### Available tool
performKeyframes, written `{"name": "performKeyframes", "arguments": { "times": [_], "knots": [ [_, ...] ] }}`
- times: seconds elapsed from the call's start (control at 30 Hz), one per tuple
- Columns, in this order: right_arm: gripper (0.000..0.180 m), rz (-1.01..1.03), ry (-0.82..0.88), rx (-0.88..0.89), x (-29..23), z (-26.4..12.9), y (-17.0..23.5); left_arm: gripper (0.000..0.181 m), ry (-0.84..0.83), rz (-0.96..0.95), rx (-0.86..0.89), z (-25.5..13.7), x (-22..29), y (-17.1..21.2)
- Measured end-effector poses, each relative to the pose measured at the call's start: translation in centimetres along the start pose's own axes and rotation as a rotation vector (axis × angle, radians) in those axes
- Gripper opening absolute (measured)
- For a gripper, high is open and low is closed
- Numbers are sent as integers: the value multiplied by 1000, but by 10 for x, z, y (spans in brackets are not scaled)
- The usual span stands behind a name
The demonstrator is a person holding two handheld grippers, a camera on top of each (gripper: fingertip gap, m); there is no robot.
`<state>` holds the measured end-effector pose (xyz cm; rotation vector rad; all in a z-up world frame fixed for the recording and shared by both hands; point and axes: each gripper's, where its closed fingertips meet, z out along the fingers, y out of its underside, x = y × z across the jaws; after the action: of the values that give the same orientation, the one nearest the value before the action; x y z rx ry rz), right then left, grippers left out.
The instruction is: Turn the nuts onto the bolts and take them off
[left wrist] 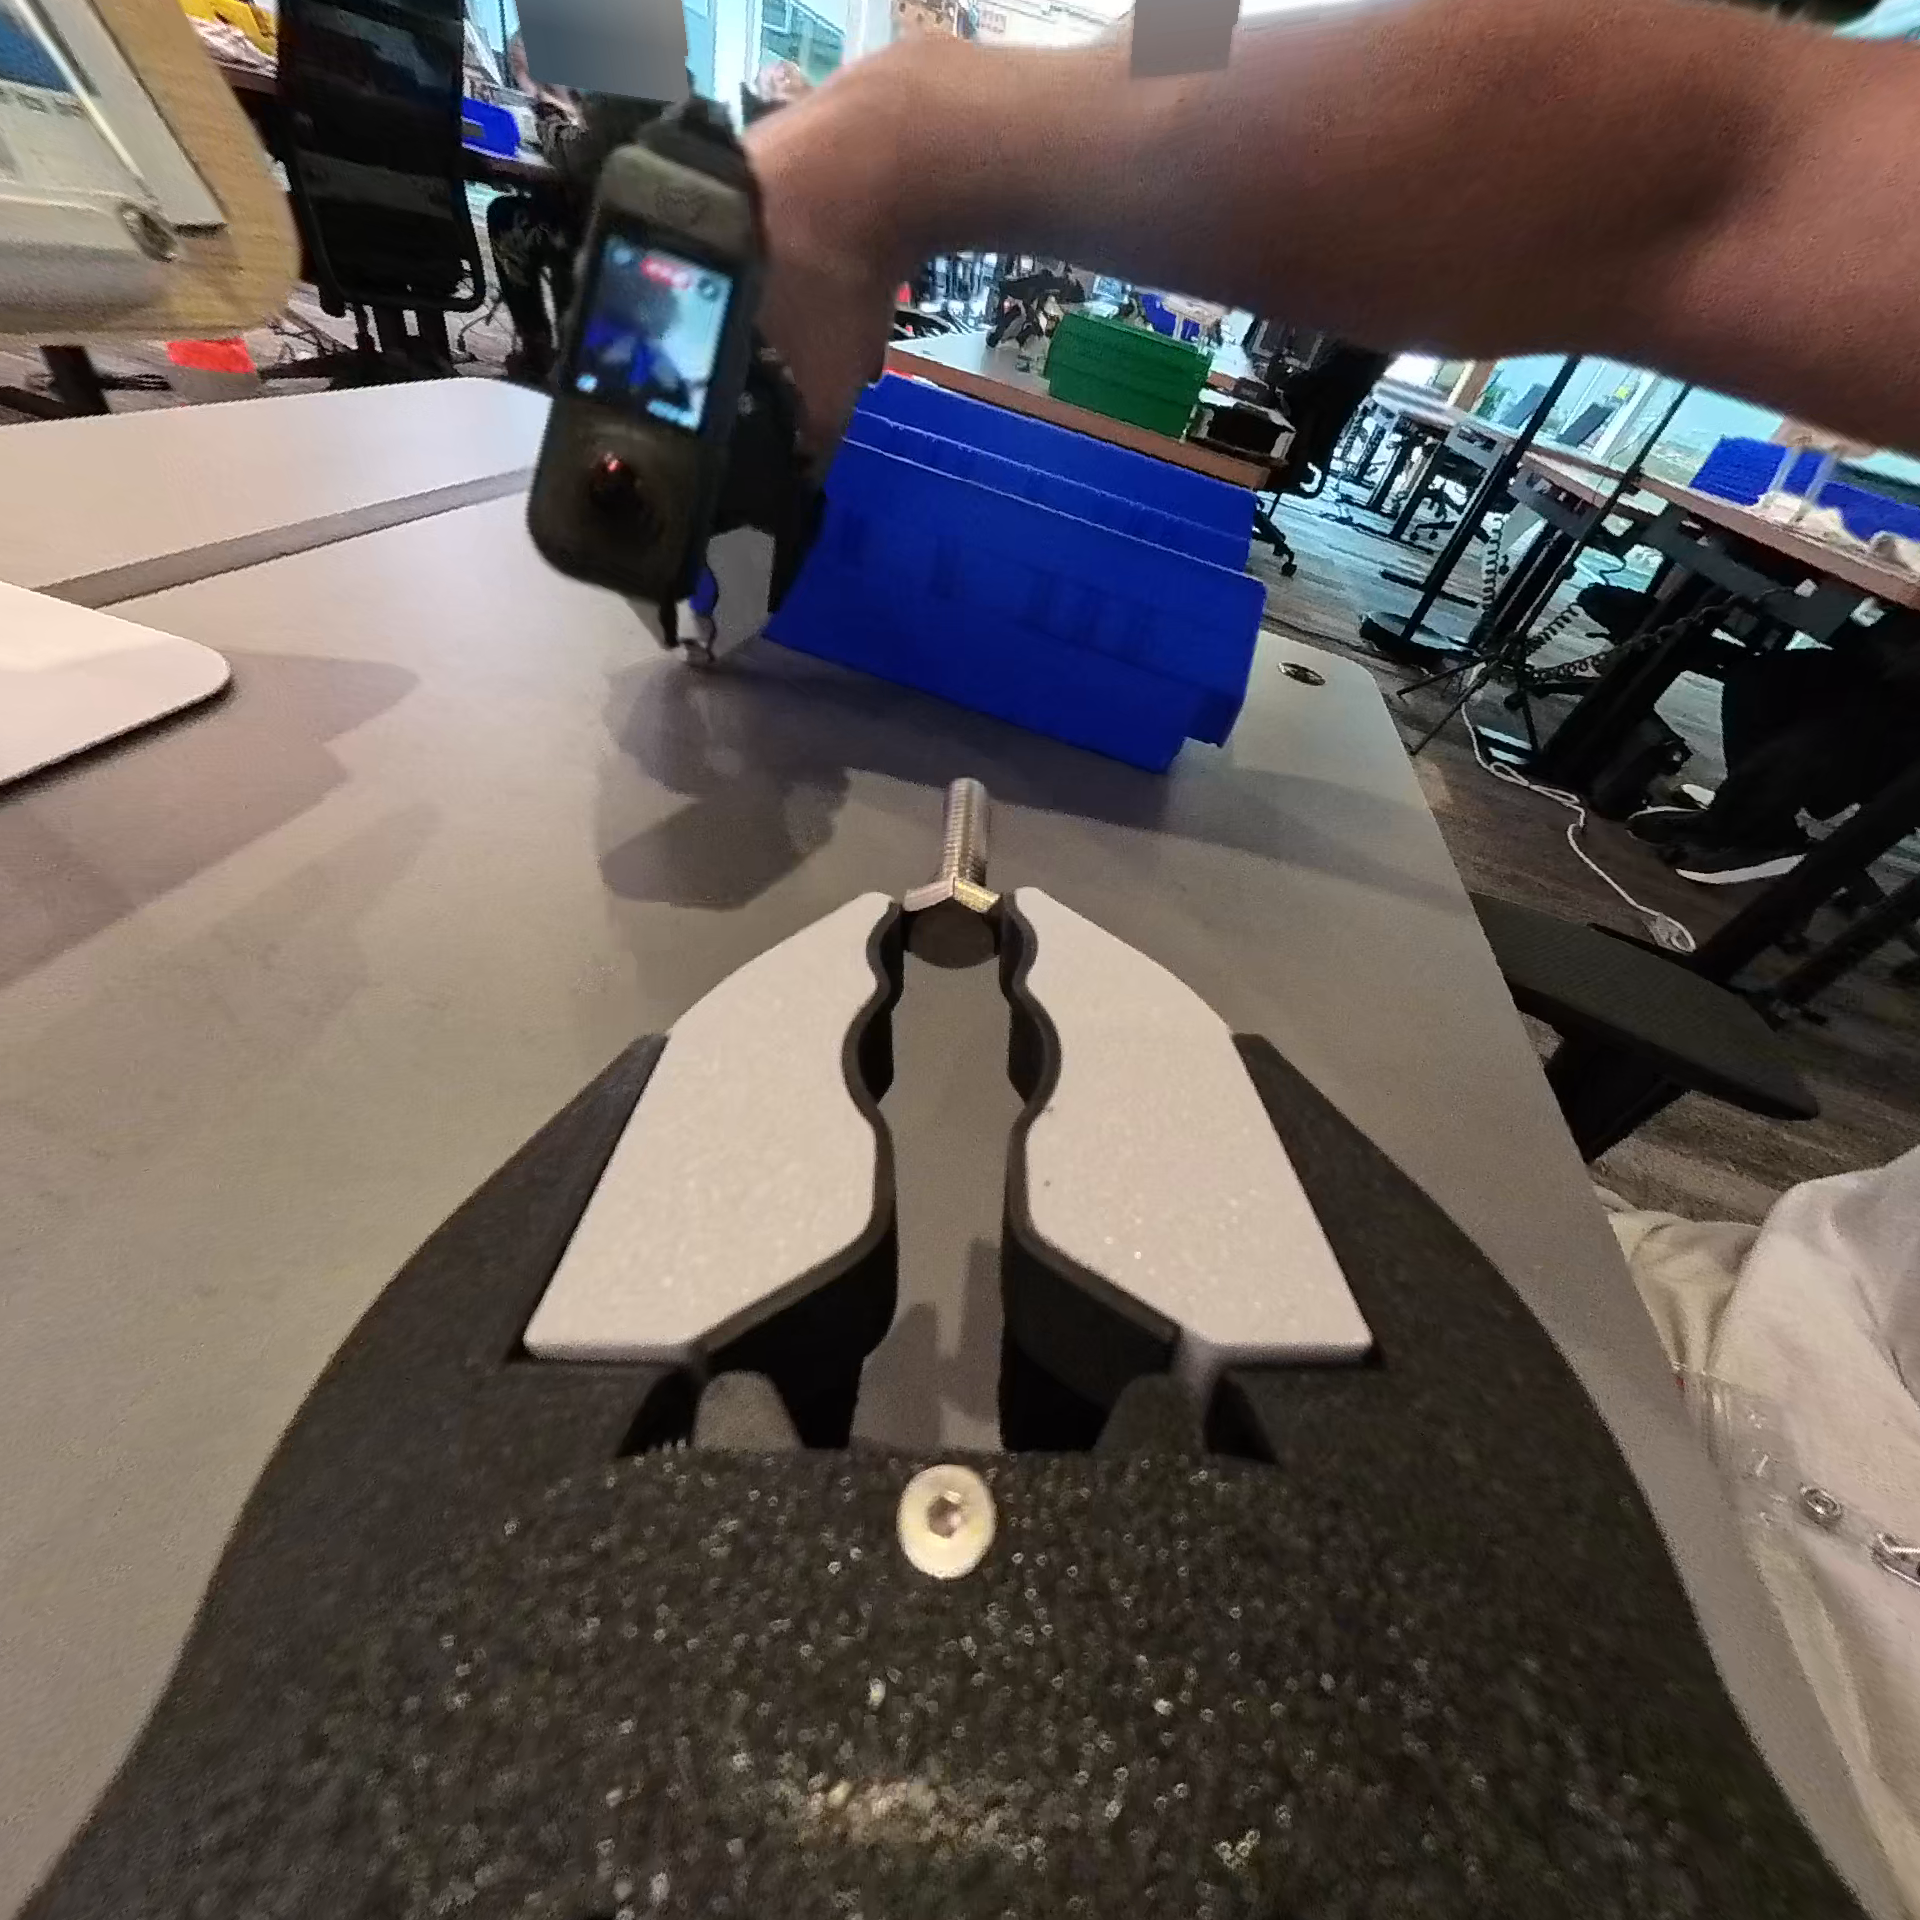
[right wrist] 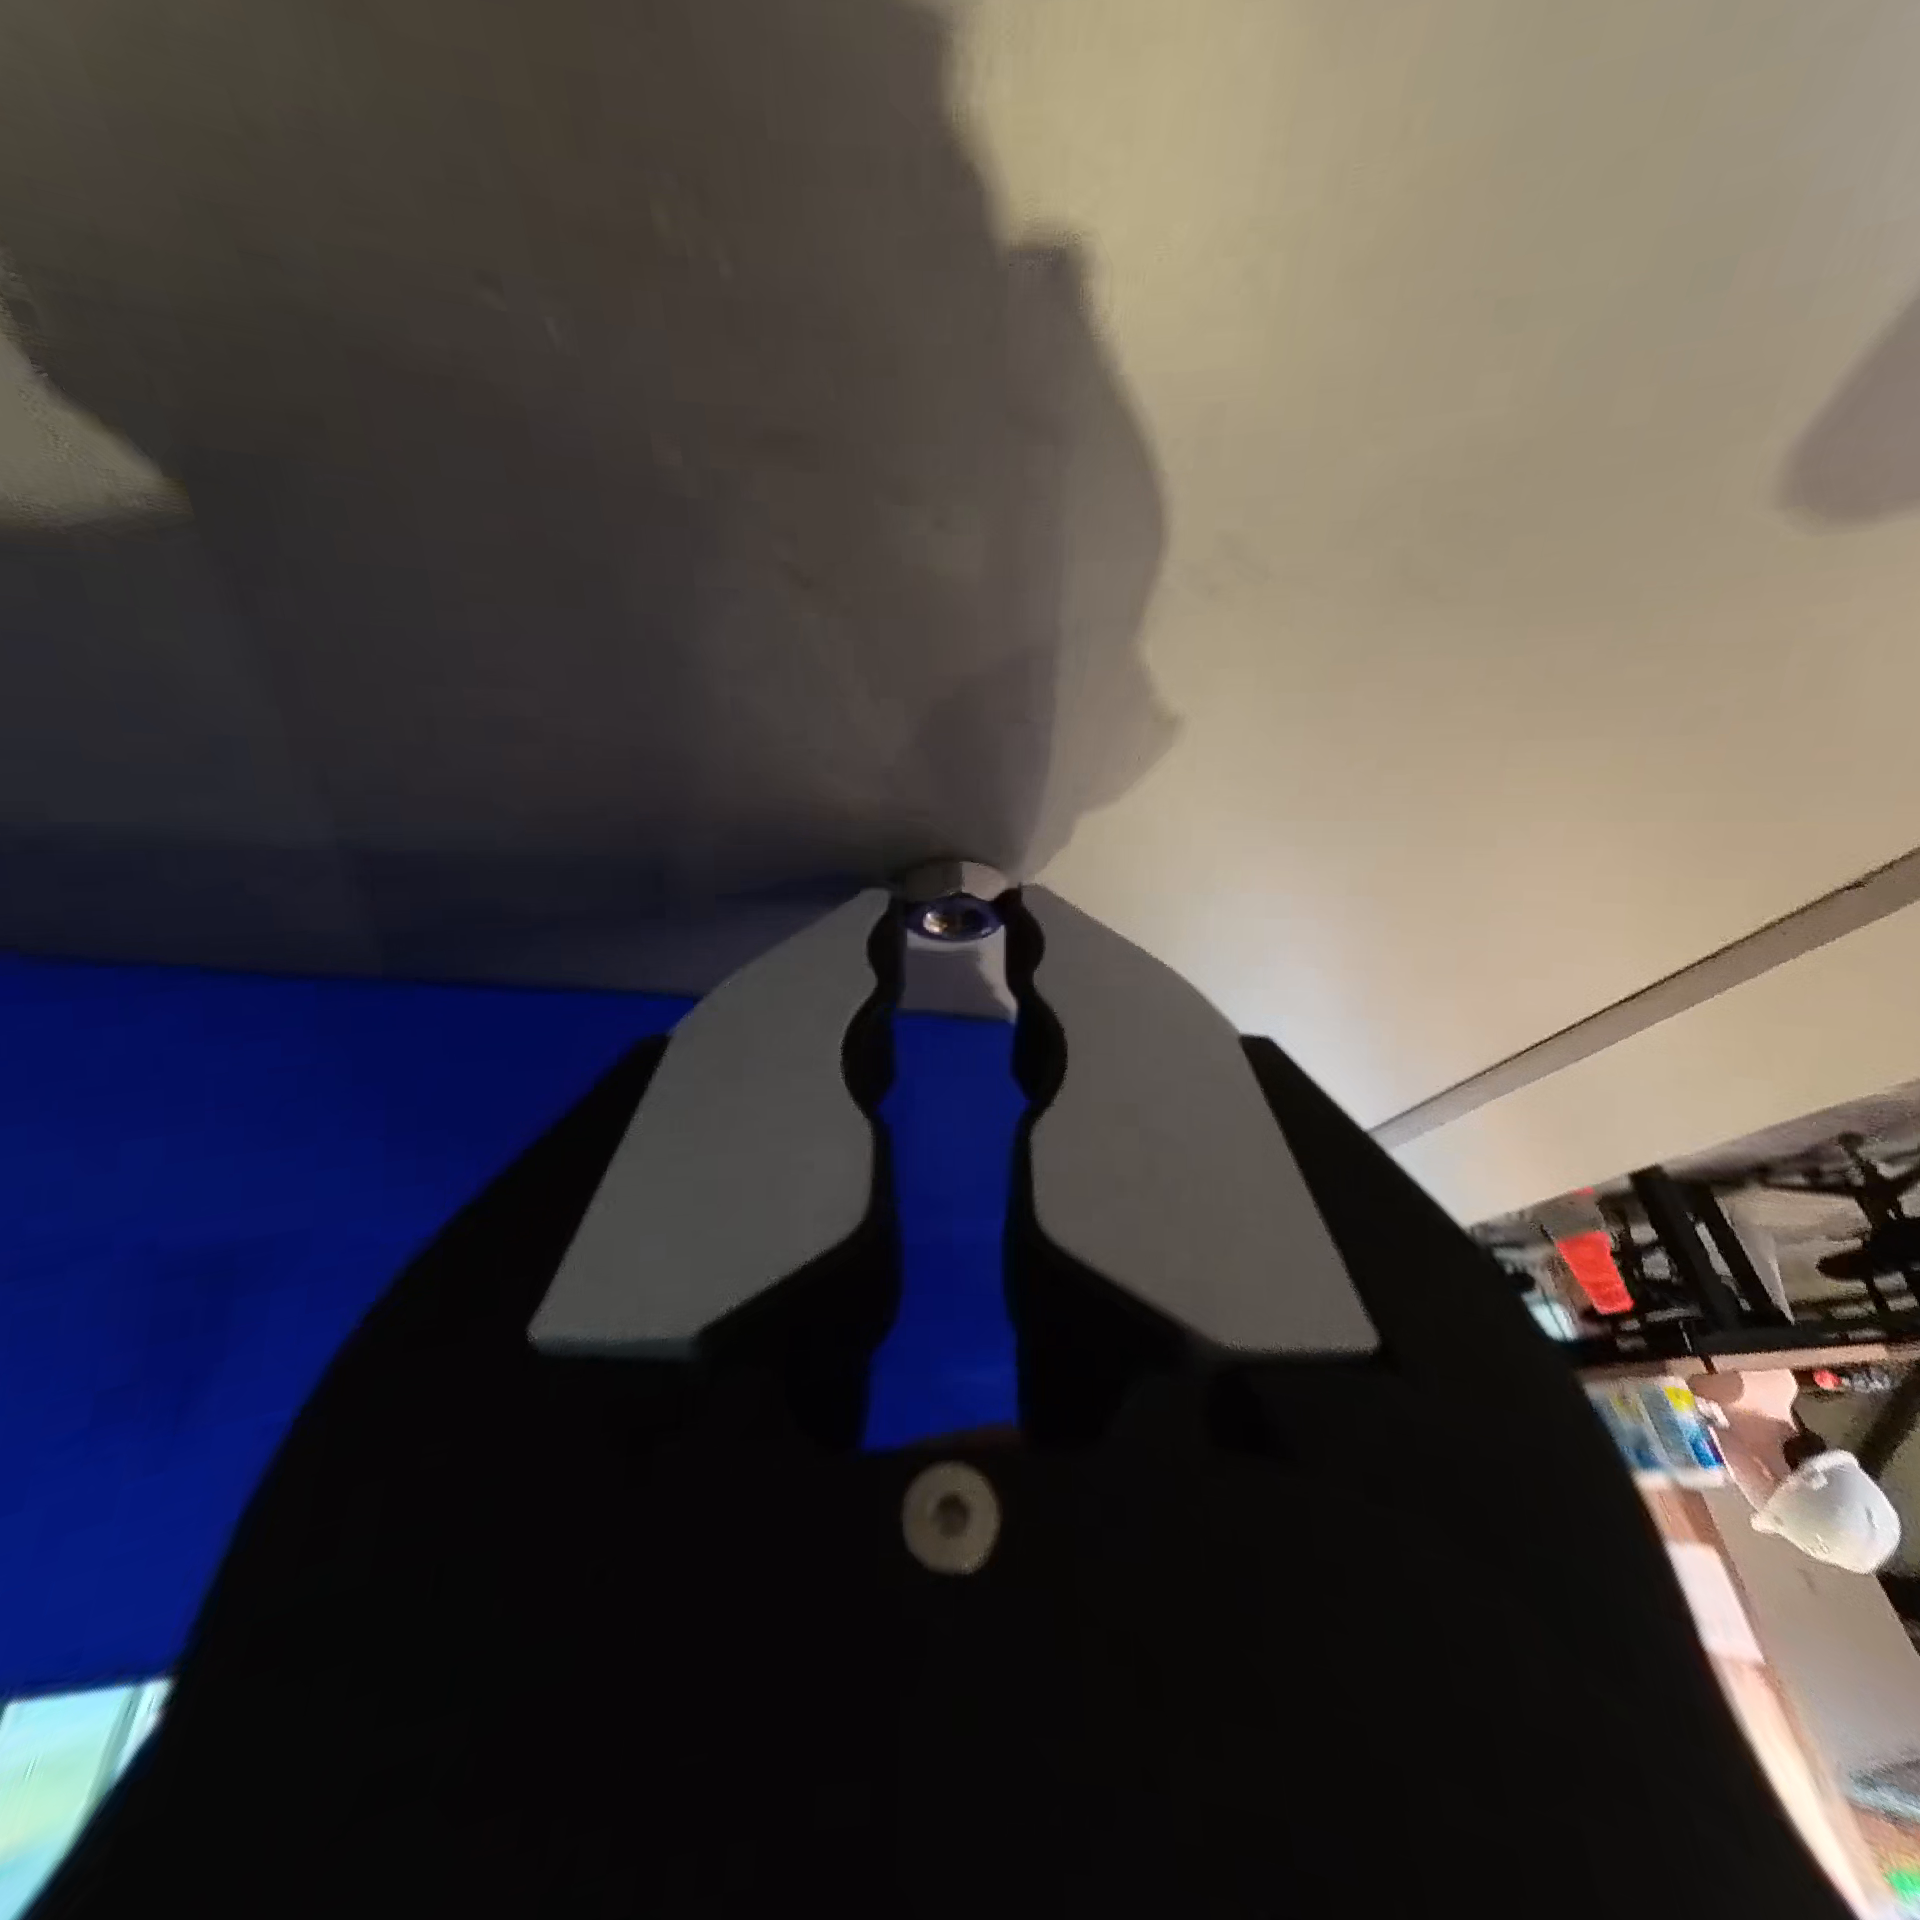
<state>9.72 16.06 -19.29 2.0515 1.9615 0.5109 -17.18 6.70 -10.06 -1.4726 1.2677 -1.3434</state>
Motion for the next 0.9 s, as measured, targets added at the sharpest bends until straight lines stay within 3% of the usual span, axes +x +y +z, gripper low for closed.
{"name": "performKeyframes", "arguments": {
  "times": [0.13,0.3,0.5,0.57,0.7,0.9],
  "knots": [
    [18,82,178,295,4,-55,-45,17,-49,1,23,-7,-13,-4],
    [18,154,327,981,-51,-179,-127,17,-1,-17,54,-18,-12,-15],
    [17,229,650,1443,-116,-255,-152,17,192,-65,105,-37,12,-34],
    [17,291,748,1518,-126,-262,-153,17,232,-35,74,-39,22,-33],
    [17,322,787,1597,-140,-253,-157,17,250,36,-7,-36,38,-26],
    [18,219,842,1358,-136,-232,-167,17,237,86,-103,-24,48,-23]
  ]
}}
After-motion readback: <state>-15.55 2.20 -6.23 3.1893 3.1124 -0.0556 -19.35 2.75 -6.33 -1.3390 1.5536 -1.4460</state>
